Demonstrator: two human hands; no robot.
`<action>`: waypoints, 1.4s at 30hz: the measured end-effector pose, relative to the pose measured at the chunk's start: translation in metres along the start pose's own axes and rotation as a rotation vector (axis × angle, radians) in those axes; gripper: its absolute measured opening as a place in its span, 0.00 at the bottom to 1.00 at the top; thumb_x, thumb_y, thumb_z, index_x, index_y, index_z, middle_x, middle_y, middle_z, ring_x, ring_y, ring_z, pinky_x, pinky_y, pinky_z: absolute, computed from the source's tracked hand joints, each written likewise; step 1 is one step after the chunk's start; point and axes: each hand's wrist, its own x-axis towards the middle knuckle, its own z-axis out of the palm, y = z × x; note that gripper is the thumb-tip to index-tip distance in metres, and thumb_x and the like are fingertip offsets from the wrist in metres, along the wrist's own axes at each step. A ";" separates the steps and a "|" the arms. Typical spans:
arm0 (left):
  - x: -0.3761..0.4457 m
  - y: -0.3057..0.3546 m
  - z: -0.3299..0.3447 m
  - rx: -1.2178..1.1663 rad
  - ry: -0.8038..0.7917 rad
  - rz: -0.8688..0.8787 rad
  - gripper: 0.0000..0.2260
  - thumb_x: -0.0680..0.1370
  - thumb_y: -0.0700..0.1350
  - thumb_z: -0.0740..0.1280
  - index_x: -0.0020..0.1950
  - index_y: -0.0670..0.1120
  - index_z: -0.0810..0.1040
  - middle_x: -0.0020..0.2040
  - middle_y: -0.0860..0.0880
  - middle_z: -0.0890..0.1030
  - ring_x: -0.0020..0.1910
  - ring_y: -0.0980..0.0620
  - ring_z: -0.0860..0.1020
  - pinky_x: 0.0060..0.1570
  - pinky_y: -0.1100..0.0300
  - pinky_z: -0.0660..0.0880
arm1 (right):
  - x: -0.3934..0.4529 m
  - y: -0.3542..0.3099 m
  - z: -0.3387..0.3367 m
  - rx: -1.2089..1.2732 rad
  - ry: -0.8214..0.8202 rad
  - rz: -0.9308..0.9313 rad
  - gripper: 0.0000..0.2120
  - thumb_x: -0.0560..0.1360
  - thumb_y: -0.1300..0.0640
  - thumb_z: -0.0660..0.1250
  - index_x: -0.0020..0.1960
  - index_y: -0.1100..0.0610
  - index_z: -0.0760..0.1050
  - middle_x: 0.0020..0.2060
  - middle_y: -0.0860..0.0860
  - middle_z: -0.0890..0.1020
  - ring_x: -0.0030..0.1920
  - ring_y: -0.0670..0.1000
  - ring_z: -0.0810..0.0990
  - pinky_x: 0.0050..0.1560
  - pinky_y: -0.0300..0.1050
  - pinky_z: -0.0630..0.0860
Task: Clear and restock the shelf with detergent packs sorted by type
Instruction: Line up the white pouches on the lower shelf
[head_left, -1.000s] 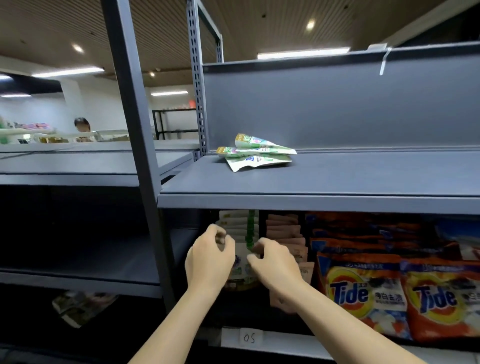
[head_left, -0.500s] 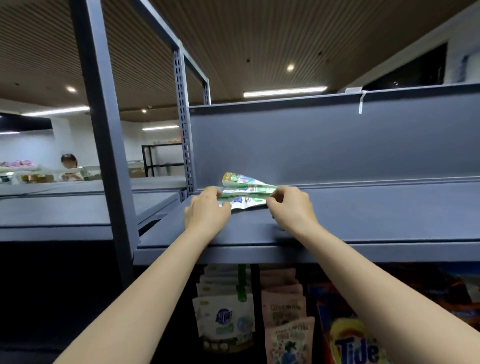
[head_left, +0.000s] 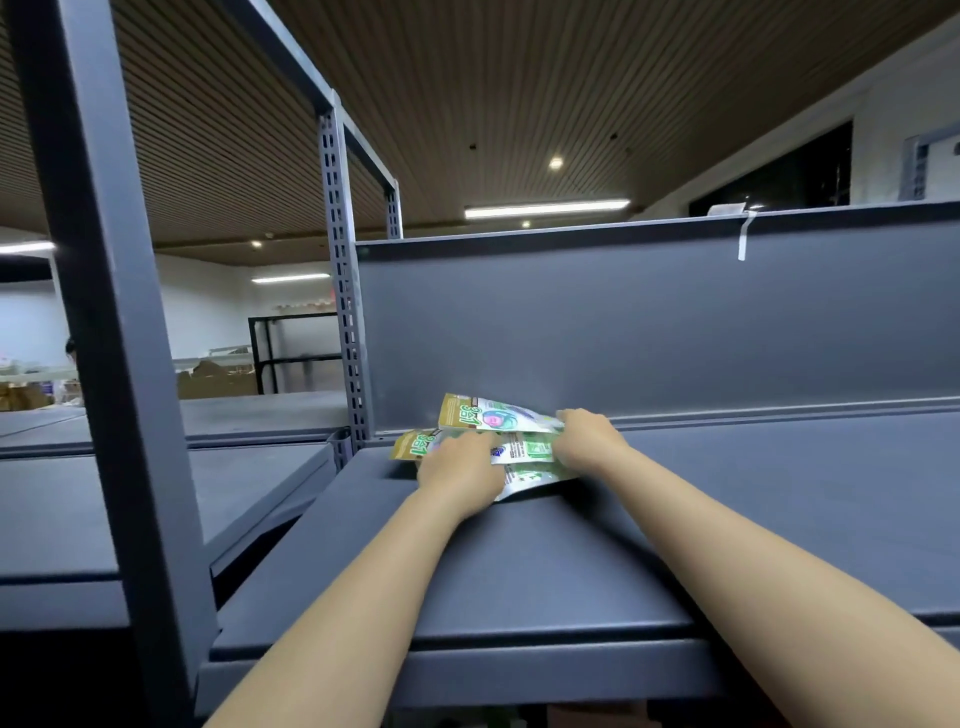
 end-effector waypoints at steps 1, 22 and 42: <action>0.001 -0.001 0.001 -0.005 0.000 0.008 0.21 0.78 0.44 0.57 0.71 0.55 0.68 0.69 0.51 0.70 0.67 0.47 0.67 0.62 0.54 0.67 | 0.004 0.000 0.002 -0.007 0.000 0.012 0.22 0.75 0.62 0.56 0.68 0.54 0.70 0.63 0.53 0.75 0.62 0.57 0.73 0.53 0.45 0.72; -0.036 0.018 -0.015 0.008 0.405 -0.111 0.17 0.77 0.36 0.55 0.54 0.52 0.79 0.58 0.45 0.74 0.55 0.40 0.70 0.55 0.51 0.68 | -0.085 0.011 -0.096 0.245 0.809 -0.198 0.06 0.80 0.55 0.57 0.50 0.55 0.71 0.49 0.51 0.79 0.48 0.56 0.75 0.57 0.50 0.64; -0.091 0.054 -0.017 -0.562 0.610 0.506 0.34 0.77 0.52 0.65 0.73 0.67 0.46 0.78 0.55 0.43 0.69 0.56 0.66 0.53 0.60 0.72 | -0.130 -0.001 -0.092 0.204 0.617 -0.661 0.11 0.72 0.50 0.60 0.51 0.52 0.76 0.52 0.46 0.76 0.53 0.52 0.73 0.61 0.51 0.64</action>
